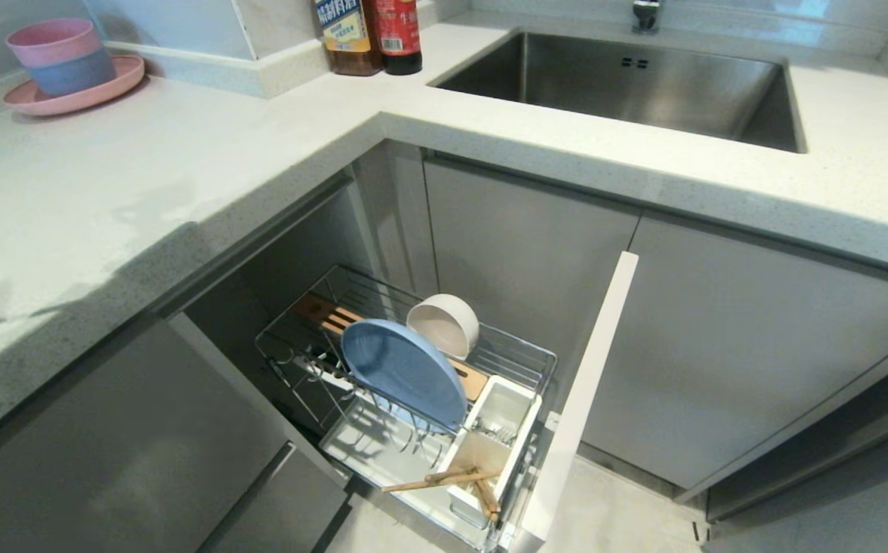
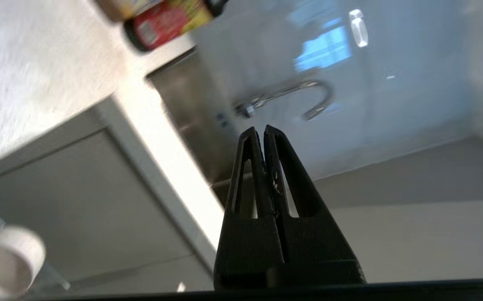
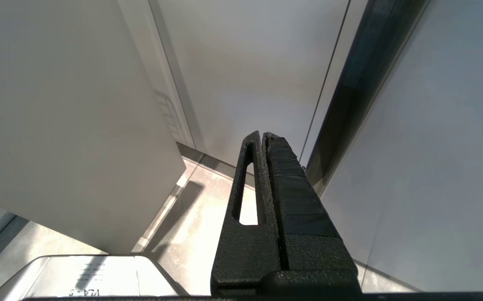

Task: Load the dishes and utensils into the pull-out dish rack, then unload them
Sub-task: Take the plate out of the cupboard

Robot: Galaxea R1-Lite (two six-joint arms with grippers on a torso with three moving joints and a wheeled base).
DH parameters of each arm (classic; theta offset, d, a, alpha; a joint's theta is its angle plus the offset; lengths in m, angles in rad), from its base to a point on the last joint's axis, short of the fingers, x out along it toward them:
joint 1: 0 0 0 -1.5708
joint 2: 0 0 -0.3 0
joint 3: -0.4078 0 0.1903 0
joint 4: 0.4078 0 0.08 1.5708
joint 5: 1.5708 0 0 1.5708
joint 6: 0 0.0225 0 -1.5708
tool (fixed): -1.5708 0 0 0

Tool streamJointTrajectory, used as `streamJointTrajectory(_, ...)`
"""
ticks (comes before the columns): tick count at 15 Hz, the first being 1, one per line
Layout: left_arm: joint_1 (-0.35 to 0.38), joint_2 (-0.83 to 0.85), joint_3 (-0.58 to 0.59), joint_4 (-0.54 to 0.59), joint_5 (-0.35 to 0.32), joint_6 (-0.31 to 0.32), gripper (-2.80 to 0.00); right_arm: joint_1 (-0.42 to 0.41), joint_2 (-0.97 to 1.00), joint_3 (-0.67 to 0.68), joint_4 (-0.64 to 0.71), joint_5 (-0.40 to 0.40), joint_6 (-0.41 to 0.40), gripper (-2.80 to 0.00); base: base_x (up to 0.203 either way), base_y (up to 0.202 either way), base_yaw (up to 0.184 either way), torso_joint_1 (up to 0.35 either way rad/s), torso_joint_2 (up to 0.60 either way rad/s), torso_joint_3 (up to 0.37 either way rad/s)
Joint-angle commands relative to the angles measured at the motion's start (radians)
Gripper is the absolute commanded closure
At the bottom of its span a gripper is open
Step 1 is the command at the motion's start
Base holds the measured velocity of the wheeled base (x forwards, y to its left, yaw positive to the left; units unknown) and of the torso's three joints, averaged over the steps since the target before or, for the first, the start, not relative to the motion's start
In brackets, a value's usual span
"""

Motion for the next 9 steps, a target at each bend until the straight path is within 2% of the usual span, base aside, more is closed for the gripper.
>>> streamJointTrajectory(1, -0.089, 0.064, -0.005, 0.026, 0.067, 0.004, 0.00, 0.000, 0.000, 0.001, 0.000, 0.000, 0.000, 0.00, 0.000, 0.000, 0.000, 0.000, 0.00, 0.000)
streamJointTrajectory(4, -0.151, 0.145, 0.006, 0.150, 0.147, 0.014, 0.00, 0.000, 0.000, 0.002, 0.000, 0.000, 0.000, 0.00, 0.000, 0.000, 0.000, 0.000, 0.00, 0.000)
streamJointTrajectory(7, -0.241, 0.209, 0.039, 0.221, 0.278, -0.005, 0.00, 0.000, 0.000, 0.002, 0.000, 0.000, 0.000, 0.00, 0.000, 0.000, 0.000, 0.000, 0.00, 0.000)
streamJointTrajectory(8, -0.266, 0.242, 0.044, 0.273, 0.333, -0.036, 0.00, 0.000, 0.000, 0.002, 0.000, 0.000, 0.000, 0.00, 0.000, 0.000, 0.000, 0.000, 0.00, 0.000)
streamJointTrajectory(9, -0.289, 0.269, 0.050, 0.327, 0.378, -0.103, 0.00, 0.000, 0.000, 0.002, 0.000, 0.000, 0.000, 0.00, 0.000, 0.000, 0.000, 0.000, 0.00, 0.000)
